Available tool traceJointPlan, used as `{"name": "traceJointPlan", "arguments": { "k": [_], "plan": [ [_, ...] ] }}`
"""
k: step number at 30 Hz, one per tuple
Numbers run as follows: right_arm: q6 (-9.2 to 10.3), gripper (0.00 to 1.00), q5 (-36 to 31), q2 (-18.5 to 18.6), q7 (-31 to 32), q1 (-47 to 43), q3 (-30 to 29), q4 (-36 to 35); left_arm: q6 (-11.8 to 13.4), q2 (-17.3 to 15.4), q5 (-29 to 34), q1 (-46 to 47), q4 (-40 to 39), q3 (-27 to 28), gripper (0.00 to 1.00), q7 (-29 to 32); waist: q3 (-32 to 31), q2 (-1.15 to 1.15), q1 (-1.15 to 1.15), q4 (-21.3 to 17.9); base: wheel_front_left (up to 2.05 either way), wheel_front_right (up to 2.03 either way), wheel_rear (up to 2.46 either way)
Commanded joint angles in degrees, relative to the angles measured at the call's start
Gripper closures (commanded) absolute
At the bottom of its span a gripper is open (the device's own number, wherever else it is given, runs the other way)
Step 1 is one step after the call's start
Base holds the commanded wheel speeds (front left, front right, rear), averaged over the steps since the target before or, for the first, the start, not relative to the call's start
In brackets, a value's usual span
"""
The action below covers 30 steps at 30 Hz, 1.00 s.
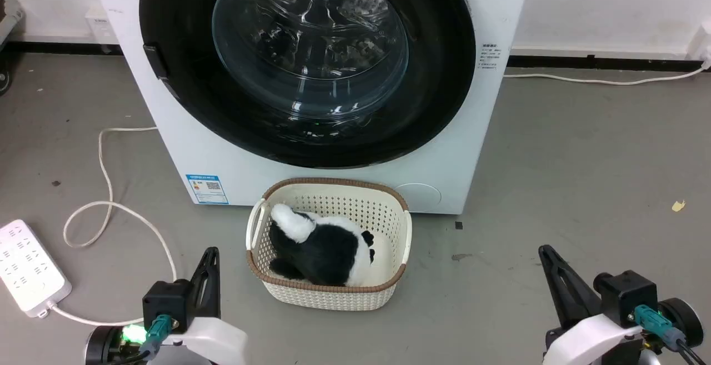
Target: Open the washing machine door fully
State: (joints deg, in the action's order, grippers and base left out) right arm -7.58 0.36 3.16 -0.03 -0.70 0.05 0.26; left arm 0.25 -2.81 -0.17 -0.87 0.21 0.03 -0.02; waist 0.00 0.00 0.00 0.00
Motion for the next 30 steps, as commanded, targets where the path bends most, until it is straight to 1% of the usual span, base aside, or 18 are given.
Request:
{"name": "traceJointPlan", "arguments": {
  "k": [1, 30],
  "plan": [
    [0.09, 1.0, -0.36, -0.28, 0.03, 0.7, -0.05, -0.26, -0.25, -0.07, 0.17, 0.87, -0.21, -0.03, 1.0, 0.02, 0.0, 0.0, 0.0, 0.0, 0.0, 0.0, 0.0],
    [0.09, 1.0, -0.36, -0.28, 0.03, 0.7, -0.05, -0.26, -0.25, -0.07, 0.17, 0.87, -0.21, -0.03, 1.0, 0.02, 0.0, 0.0, 0.0, 0.0, 0.0, 0.0, 0.0]
  ]
}}
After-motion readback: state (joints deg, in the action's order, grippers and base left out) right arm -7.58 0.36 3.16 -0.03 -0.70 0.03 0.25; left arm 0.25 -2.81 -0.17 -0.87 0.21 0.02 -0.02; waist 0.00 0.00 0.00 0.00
